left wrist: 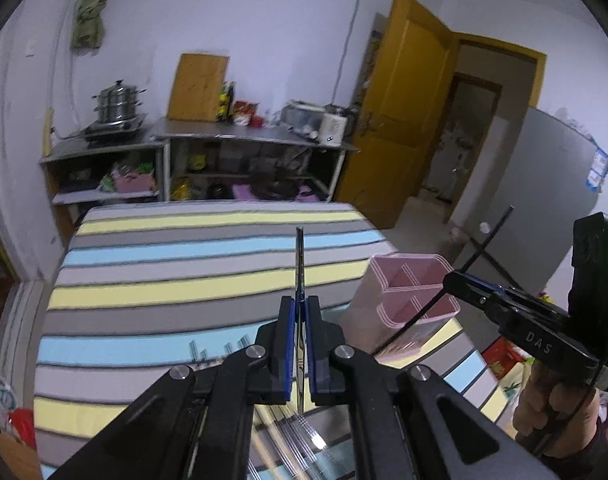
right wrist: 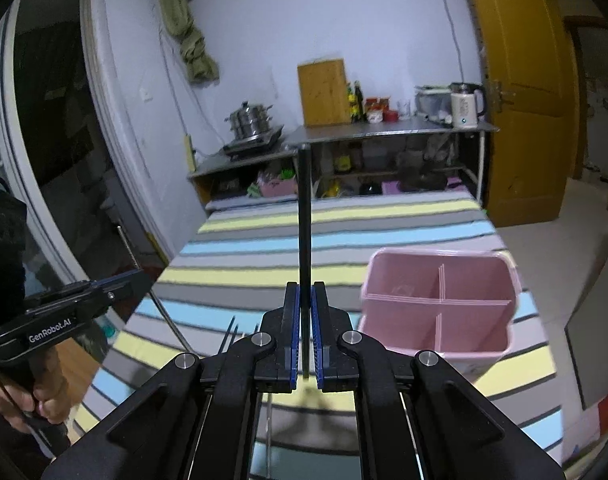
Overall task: Organize utensils
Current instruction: 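Lift both held chopsticks and carry them over the pink utensil holder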
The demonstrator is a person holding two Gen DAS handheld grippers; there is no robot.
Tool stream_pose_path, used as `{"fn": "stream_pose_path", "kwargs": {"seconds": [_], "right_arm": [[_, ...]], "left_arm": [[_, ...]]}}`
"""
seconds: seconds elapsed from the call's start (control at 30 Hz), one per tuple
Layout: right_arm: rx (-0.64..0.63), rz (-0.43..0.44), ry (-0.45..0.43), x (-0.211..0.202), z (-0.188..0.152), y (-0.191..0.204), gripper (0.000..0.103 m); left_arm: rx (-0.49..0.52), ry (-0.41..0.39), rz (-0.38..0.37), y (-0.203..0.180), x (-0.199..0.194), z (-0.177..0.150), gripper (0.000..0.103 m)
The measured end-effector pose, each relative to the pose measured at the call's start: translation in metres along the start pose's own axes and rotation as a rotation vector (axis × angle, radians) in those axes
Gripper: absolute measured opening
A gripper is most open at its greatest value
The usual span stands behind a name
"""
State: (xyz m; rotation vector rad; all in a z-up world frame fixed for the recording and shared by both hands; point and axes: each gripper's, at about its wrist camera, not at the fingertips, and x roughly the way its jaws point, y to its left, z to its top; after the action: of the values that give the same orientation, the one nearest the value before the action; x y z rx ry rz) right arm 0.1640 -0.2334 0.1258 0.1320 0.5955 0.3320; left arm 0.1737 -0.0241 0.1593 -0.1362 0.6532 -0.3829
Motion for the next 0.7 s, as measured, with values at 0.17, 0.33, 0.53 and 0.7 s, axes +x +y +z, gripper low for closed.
{"fn": "stream_pose_path", "kwargs": {"seconds": [0.17,0.33,0.53,0.7], "right_arm": [[-0.002,-0.041,-0.062,-0.026,0.026,-0.012,0.006],[-0.006,-0.087,-0.116,-0.044,0.050,-0.024,0.006],[0.001,-0.122,-0.137,-0.042,0.063,-0.038,0.006],[0.024,-0.127,-0.107,-0.020,0.065,-0.052,0.006]], "left_arm": [[0.012,-0.029,-0.064,-0.028,0.010,0.032,0.005],[0.006,-0.039,-0.121,-0.050,0.028,0.059,0.005],[0.004,-0.033,-0.161,-0.065,0.062,0.077,0.005],[-0.013,0.005,-0.180,-0.071,0.094,0.075,0.005]]}}
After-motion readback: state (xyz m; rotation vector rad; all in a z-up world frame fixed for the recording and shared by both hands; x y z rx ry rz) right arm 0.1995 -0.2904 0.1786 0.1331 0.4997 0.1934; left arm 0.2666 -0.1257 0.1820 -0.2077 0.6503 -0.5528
